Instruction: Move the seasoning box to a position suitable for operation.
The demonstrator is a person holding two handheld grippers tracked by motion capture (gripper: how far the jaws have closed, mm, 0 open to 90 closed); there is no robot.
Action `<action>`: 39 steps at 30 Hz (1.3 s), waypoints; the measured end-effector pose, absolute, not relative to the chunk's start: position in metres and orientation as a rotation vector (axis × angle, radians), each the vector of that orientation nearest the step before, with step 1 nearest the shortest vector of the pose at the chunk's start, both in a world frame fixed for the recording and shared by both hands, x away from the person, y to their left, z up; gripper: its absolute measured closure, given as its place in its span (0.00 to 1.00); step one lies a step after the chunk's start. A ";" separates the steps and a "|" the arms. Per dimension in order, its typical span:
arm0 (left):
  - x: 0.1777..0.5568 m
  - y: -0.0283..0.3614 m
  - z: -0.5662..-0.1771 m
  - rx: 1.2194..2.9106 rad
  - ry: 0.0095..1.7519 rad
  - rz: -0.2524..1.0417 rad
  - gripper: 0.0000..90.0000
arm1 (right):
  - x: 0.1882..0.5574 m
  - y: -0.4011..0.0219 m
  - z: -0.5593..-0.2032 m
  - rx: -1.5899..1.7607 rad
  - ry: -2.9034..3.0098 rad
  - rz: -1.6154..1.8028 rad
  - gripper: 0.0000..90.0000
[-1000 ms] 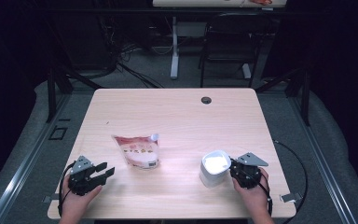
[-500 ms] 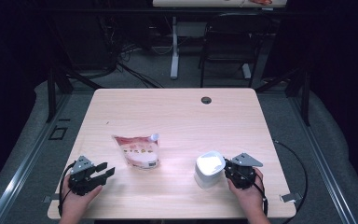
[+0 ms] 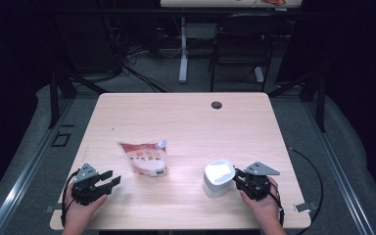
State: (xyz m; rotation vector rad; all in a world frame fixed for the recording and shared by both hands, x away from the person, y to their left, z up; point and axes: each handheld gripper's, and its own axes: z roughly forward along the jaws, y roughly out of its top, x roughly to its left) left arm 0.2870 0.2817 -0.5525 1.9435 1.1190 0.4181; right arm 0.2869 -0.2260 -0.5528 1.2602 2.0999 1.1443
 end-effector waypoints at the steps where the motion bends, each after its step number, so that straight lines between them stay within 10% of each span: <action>1: 0.287 0.282 -0.552 1.944 1.118 0.418 0.62 | 0.287 -0.226 -0.553 1.260 2.100 1.144 0.83; 39: 0.286 0.282 -0.551 1.942 1.108 0.431 0.62 | 0.255 -0.230 -0.535 1.168 2.225 1.213 0.88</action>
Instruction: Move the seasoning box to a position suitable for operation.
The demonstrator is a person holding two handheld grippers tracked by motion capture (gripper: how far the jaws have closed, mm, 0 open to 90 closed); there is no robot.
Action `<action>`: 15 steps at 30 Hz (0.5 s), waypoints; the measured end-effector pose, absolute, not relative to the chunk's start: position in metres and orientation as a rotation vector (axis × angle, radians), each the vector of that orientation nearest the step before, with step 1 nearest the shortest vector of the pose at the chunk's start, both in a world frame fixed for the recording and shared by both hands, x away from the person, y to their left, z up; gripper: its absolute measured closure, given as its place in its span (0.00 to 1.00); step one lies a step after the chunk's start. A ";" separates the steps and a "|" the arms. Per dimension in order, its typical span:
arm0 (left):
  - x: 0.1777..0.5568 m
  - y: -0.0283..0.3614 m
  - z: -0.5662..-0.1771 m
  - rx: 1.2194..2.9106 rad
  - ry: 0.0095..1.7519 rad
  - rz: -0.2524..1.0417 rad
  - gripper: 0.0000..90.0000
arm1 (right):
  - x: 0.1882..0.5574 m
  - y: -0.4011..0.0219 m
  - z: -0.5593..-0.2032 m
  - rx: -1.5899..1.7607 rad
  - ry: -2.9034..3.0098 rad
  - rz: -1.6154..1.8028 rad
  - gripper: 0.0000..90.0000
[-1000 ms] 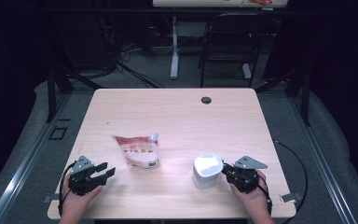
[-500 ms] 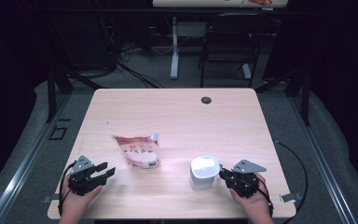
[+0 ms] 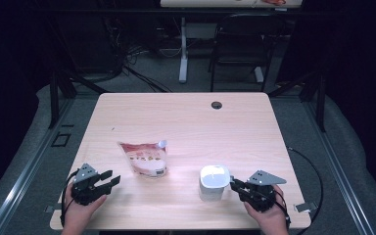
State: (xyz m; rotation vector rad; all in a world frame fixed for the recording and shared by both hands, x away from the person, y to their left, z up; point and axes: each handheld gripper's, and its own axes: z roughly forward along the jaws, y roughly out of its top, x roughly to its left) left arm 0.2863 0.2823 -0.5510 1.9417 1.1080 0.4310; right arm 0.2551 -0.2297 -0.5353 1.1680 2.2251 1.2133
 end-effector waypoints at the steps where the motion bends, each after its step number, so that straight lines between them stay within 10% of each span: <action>1: 0.286 0.282 -0.551 1.943 1.110 0.431 0.62 | 0.254 -0.230 -0.534 1.168 2.223 1.213 0.88; 15: 0.287 0.282 -0.552 1.947 1.109 0.428 0.62 | 0.250 -0.237 -0.523 1.170 2.203 1.291 0.91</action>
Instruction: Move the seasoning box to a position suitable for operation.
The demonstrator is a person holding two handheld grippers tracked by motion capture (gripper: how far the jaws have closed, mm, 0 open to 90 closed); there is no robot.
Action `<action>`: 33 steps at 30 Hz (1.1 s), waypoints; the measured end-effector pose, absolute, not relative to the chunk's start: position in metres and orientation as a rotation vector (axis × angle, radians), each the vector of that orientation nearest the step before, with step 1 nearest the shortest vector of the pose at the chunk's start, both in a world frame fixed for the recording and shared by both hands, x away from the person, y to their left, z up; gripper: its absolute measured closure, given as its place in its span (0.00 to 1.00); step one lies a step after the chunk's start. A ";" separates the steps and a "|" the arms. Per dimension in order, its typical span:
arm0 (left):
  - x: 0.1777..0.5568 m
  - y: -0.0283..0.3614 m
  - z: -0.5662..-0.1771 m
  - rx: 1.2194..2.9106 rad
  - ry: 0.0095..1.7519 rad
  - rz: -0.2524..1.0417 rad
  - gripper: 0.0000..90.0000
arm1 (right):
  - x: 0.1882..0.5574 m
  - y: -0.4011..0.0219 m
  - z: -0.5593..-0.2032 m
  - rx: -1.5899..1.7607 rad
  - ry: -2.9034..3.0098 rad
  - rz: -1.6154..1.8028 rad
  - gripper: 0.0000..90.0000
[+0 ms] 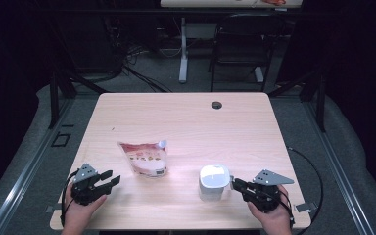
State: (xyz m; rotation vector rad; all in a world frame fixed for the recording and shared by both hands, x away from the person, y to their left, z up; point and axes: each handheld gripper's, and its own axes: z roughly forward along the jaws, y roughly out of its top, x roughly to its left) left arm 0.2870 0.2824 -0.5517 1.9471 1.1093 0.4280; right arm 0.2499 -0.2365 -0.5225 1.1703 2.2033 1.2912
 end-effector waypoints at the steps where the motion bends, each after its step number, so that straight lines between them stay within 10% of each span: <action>1: 0.287 0.282 -0.552 1.946 1.110 0.429 0.62 | 0.250 -0.237 -0.522 1.174 2.192 1.293 0.92; 33: 0.287 0.281 -0.551 1.954 1.106 0.430 0.62 | 0.260 -0.220 -0.493 1.219 2.093 1.347 1.00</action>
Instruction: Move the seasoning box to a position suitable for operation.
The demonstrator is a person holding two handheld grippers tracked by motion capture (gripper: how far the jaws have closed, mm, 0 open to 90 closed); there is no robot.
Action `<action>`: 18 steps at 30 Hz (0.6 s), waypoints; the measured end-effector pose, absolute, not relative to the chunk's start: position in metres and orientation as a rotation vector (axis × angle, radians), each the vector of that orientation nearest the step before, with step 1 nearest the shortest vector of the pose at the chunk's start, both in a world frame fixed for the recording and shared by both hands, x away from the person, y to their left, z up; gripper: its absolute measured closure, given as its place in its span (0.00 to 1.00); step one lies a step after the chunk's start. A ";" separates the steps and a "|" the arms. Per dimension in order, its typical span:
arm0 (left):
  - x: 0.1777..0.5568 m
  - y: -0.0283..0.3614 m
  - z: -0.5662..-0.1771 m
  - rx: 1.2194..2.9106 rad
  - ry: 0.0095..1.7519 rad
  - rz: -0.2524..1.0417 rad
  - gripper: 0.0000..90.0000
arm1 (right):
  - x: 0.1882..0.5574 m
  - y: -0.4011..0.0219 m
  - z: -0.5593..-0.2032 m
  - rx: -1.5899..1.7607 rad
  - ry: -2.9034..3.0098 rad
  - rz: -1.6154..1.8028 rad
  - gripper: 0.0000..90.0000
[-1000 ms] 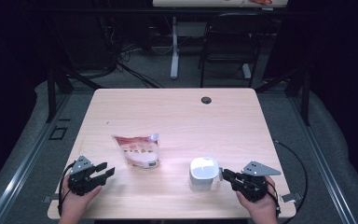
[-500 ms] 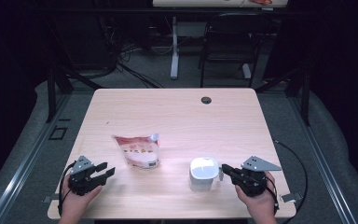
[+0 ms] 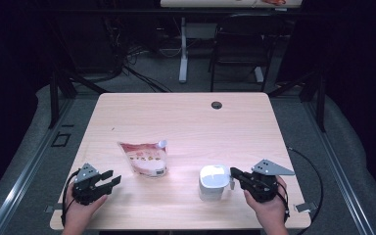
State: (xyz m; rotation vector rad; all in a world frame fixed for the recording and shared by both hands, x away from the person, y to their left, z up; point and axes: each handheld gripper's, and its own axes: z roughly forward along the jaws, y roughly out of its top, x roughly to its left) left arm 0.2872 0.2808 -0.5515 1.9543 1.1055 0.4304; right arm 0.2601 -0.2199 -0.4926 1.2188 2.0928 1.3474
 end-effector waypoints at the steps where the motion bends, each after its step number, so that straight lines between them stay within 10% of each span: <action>1: 0.287 0.281 -0.551 1.956 1.102 0.433 0.62 | 0.260 -0.219 -0.493 1.216 2.096 1.348 1.00; 18: 0.287 0.281 -0.552 1.954 1.103 0.432 0.62 | 0.260 -0.210 -0.493 1.173 2.118 1.322 1.00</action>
